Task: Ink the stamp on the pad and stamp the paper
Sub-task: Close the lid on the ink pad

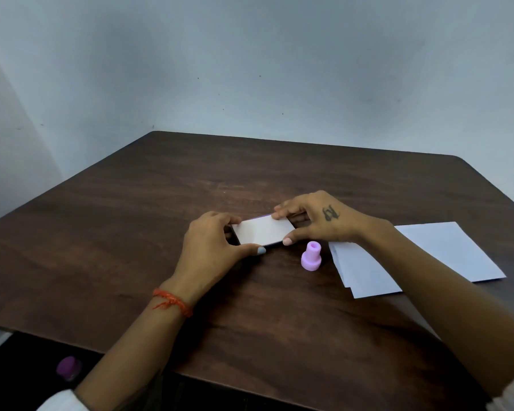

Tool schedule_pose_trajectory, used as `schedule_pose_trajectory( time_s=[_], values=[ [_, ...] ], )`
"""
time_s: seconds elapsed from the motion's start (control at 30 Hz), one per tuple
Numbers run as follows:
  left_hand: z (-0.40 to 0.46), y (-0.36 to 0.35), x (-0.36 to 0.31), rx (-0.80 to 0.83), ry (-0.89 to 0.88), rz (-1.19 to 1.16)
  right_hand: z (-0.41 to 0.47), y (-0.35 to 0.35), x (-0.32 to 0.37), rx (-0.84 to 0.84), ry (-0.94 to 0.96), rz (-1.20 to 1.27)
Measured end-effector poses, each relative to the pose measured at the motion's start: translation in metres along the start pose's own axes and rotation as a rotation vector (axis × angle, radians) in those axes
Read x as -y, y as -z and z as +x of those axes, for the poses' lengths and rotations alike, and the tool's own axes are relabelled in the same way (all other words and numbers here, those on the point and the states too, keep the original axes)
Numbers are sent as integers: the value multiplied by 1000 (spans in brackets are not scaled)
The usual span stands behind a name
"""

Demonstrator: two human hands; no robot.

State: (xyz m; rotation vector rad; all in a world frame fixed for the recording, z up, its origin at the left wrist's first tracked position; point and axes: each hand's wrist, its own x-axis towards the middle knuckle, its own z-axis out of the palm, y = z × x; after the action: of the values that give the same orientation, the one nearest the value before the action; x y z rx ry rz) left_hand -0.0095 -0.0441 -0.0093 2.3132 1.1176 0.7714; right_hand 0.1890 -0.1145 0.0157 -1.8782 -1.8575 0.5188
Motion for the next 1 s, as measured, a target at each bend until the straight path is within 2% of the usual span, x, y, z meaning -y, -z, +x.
schedule_pose_trajectory(
  time_s=[0.27,0.6,1.0],
  values=[
    [-1,1,-2,23,14,11,-3,0,-3,-24,-6,74],
    [-2,4,2,40,91,-100,-2,0,-5,-7,-38,130],
    [4,2,8,-21,299,-317,0,1,-5,7,-92,188]
  ],
)
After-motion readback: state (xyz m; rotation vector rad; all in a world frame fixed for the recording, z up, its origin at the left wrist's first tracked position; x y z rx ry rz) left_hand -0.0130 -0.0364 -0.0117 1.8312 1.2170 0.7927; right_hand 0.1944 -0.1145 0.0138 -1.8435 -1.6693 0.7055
